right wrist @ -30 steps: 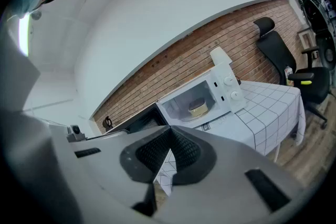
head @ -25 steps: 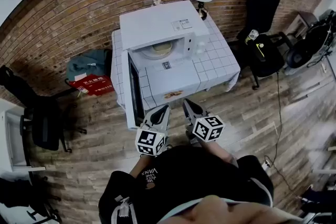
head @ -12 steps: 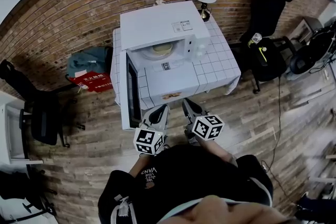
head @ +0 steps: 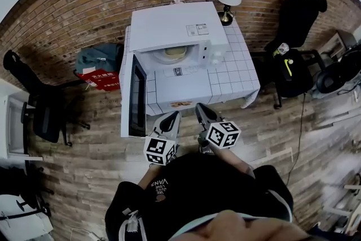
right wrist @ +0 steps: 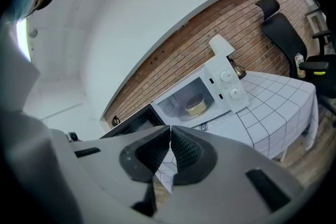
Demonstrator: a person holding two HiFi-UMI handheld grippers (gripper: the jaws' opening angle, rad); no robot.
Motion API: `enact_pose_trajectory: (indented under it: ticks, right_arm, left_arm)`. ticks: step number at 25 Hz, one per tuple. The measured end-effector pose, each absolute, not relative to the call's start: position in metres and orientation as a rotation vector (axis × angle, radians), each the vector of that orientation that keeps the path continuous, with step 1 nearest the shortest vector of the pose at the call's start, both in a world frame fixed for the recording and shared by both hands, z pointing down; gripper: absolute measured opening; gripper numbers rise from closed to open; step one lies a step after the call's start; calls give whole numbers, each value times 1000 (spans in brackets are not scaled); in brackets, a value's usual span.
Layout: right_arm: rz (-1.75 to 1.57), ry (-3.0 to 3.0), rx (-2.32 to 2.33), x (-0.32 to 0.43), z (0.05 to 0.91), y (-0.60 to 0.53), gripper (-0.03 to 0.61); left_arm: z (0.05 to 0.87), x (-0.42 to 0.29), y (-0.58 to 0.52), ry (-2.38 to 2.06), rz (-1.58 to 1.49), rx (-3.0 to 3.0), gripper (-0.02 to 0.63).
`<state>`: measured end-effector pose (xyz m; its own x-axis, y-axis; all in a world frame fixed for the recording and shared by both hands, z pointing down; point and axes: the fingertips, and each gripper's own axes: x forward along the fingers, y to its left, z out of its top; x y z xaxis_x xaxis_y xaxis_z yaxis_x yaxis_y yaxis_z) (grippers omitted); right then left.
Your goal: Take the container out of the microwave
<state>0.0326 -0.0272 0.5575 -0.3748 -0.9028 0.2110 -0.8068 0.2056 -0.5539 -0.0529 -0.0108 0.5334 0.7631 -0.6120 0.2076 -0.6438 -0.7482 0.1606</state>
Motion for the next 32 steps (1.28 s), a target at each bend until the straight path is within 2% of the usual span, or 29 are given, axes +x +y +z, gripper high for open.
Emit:
enact_pose_trajectory:
  ticks: [21,32]
  right_arm:
    - [-920,2496,-1519,100,564,-48,5]
    - [-950,2511,-1515,96,574,-66,5]
  left_arm:
    - [542,8,-19,-1272,161,2600,11]
    - [541,-1,-40,-1342,118,2558,11]
